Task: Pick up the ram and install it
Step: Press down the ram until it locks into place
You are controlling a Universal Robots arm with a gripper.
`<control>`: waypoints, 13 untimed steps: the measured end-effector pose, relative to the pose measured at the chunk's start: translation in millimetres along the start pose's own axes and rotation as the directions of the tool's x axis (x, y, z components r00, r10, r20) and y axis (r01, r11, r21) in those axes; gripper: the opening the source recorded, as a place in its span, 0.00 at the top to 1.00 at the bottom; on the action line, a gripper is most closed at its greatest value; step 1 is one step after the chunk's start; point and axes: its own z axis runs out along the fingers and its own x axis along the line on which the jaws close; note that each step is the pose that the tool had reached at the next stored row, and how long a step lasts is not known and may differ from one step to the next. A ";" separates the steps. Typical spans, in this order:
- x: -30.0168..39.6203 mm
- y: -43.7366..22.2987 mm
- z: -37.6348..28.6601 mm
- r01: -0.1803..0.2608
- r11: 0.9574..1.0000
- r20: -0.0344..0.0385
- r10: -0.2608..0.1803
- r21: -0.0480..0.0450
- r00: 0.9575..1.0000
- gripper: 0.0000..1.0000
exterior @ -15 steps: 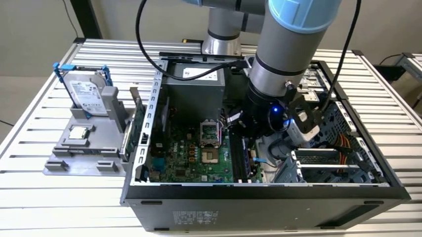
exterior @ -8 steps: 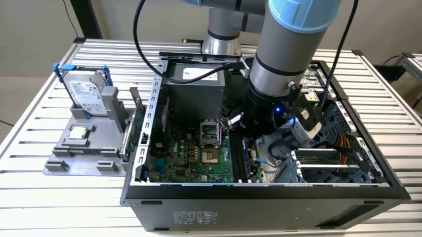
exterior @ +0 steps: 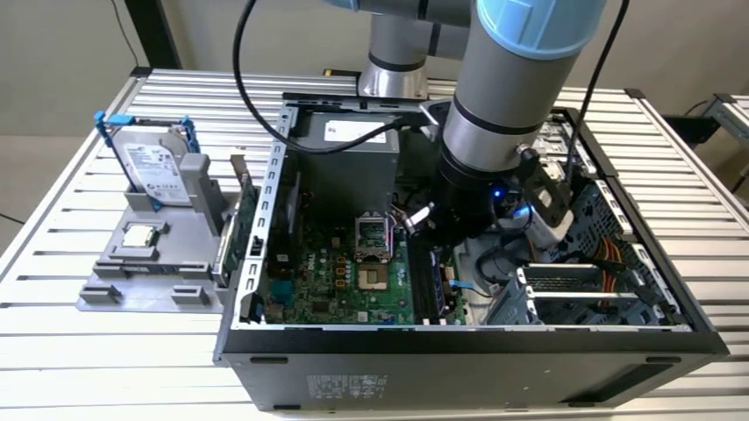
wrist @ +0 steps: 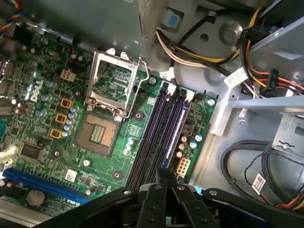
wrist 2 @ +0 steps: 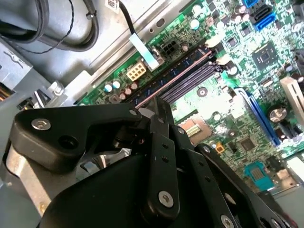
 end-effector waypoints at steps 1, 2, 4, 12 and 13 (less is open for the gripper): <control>0.0 0.0 0.0 0.009 1.000 0.000 -0.009 0.000 1.000 1.00; 0.0 0.0 0.1 0.021 1.000 0.000 -0.021 0.000 1.000 1.00; 0.1 0.0 0.1 0.046 0.999 -0.001 -0.046 0.000 0.999 1.00; 1.0 0.4 0.4 0.104 0.995 -0.002 -0.104 -0.001 0.995 1.00; 1.0 0.4 0.4 0.110 0.994 -0.002 -0.110 -0.001 0.994 1.00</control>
